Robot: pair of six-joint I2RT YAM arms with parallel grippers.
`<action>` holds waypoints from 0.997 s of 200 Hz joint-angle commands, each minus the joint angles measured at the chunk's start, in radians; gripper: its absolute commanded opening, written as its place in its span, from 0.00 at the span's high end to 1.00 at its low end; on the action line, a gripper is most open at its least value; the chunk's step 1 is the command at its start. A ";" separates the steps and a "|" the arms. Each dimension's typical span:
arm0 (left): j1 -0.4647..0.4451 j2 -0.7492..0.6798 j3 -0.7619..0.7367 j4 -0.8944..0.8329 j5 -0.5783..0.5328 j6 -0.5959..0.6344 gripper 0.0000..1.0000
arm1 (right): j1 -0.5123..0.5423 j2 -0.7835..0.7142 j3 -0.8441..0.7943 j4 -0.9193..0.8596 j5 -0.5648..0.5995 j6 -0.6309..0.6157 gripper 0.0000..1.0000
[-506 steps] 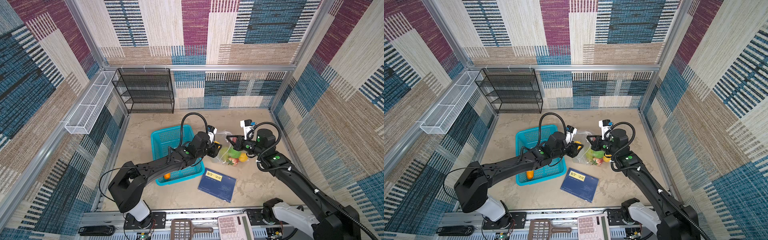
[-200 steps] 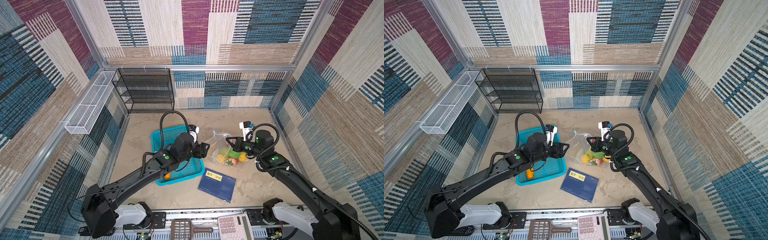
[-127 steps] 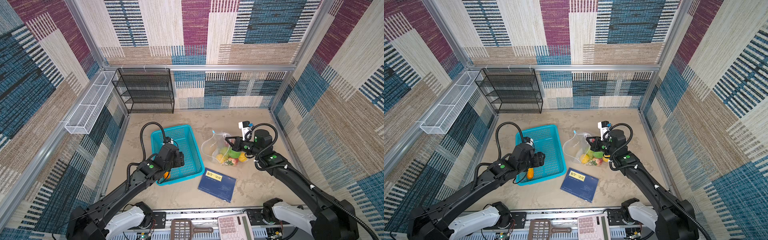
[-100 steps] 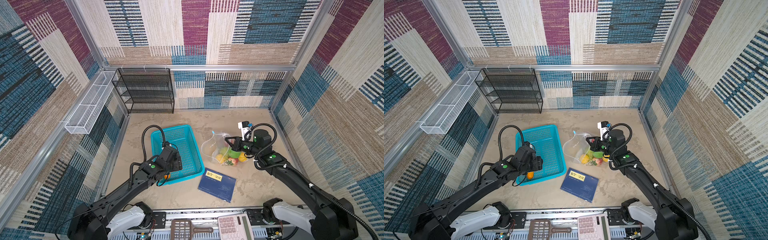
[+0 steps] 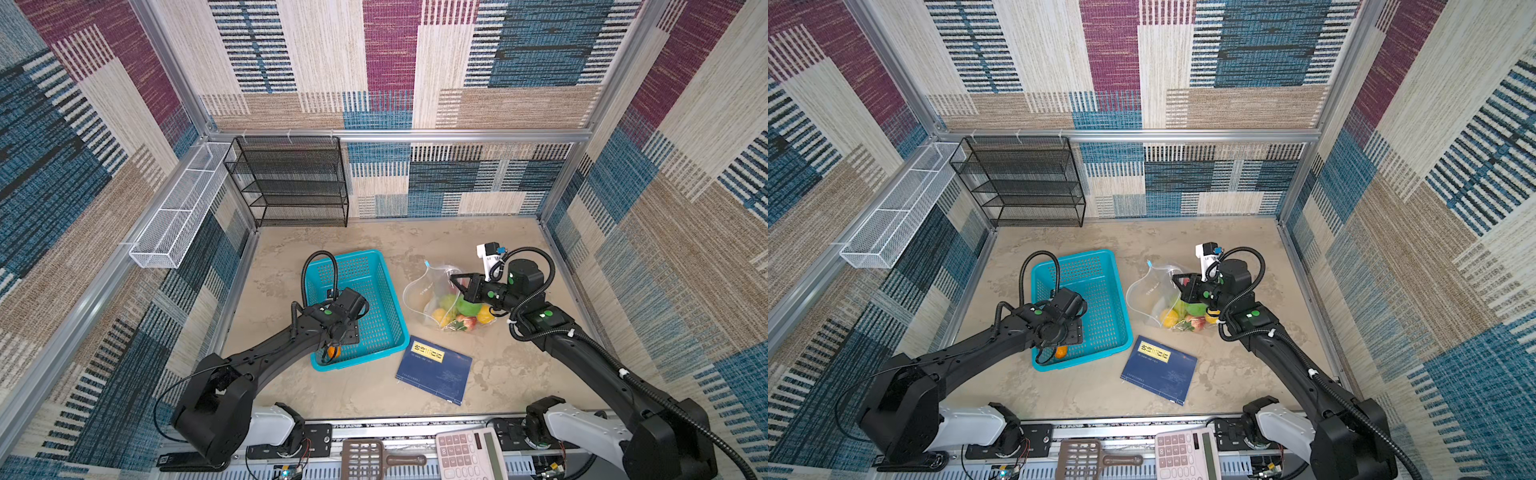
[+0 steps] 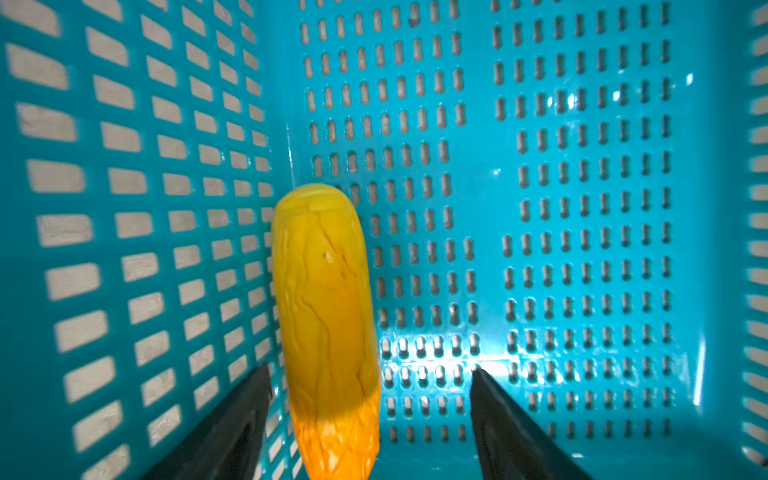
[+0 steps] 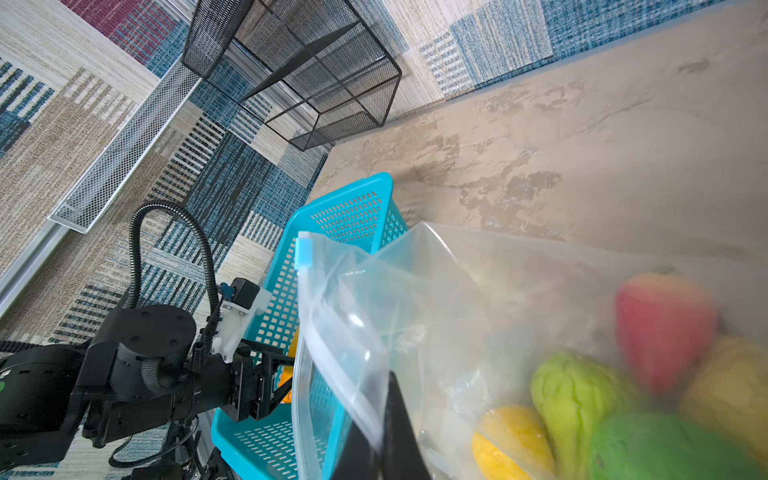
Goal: Place the food in the zip-top bag and seal the zipper
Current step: 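Lower the left gripper into the basket over the long yellow fruit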
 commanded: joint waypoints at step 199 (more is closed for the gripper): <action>0.002 0.098 0.065 0.000 -0.017 0.112 0.23 | 0.000 -0.032 -0.012 0.013 0.037 -0.012 1.00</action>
